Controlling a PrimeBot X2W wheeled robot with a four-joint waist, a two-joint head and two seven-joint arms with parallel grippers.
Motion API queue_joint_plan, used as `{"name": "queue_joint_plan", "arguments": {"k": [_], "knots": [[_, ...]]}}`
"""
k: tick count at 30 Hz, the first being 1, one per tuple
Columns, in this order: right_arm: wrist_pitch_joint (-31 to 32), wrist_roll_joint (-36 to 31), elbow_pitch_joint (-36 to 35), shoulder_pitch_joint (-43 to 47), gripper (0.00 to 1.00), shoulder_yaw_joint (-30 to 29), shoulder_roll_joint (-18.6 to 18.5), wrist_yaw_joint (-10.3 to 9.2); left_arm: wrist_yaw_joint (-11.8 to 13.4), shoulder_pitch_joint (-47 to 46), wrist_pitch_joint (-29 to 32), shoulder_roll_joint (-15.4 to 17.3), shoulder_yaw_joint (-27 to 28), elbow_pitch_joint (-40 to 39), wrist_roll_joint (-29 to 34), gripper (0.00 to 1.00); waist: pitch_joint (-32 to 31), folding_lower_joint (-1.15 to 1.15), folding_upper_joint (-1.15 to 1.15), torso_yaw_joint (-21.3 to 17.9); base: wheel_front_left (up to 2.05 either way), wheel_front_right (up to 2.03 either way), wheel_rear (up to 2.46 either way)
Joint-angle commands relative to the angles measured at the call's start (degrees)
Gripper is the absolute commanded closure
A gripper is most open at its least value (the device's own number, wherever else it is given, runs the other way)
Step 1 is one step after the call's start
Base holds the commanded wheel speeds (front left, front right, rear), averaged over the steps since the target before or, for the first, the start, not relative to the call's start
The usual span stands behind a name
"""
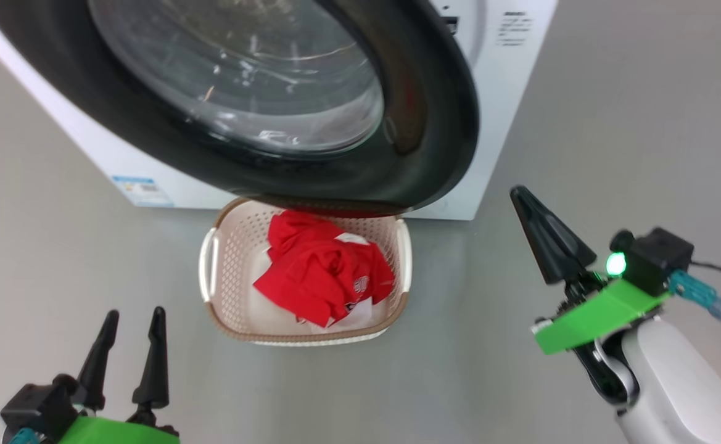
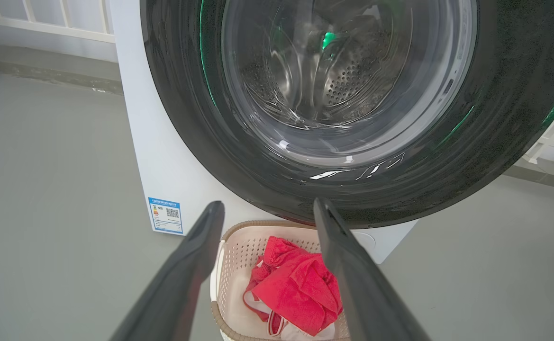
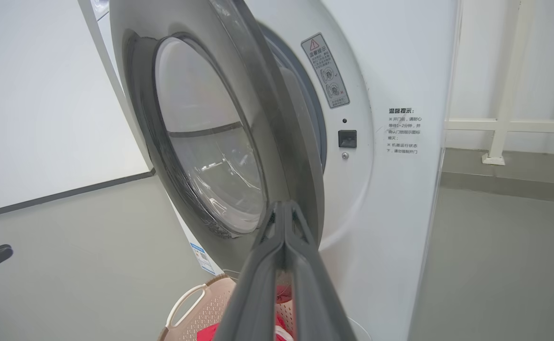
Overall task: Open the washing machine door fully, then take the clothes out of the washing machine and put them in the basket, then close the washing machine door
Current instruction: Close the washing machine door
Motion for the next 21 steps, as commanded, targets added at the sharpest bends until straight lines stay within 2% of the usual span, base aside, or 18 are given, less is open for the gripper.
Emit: {"name": "queue_joint_plan", "arguments": {"k": [1,13,21], "knots": [[-0.26,-0.07,-0.61,-1.99,1.0,1.57,0.37,0.09,-0.18,-2.28,-0.7,0.71,1.46,-1.32,-0.66,0.0,1.74,0.0,0.0,2.22,0.0,0.0,0.0],[-0.26,1.58,6.38,-12.43,1.0,2.82,2.41,0.09,-0.18,-5.65,-0.7,0.52,0.48,-1.82,-1.38,0.0,6.49,0.0,0.0,5.11,0.0,0.0,0.0],[-0.26,2.08,8.67,-16.73,1.0,1.39,2.6,0.09,-0.18,-7.61,-0.7,0.37,0.33,-2.48,-1.57,0.0,9.15,0.0,0.0,6.19,0.0,0.0,0.0]]}}
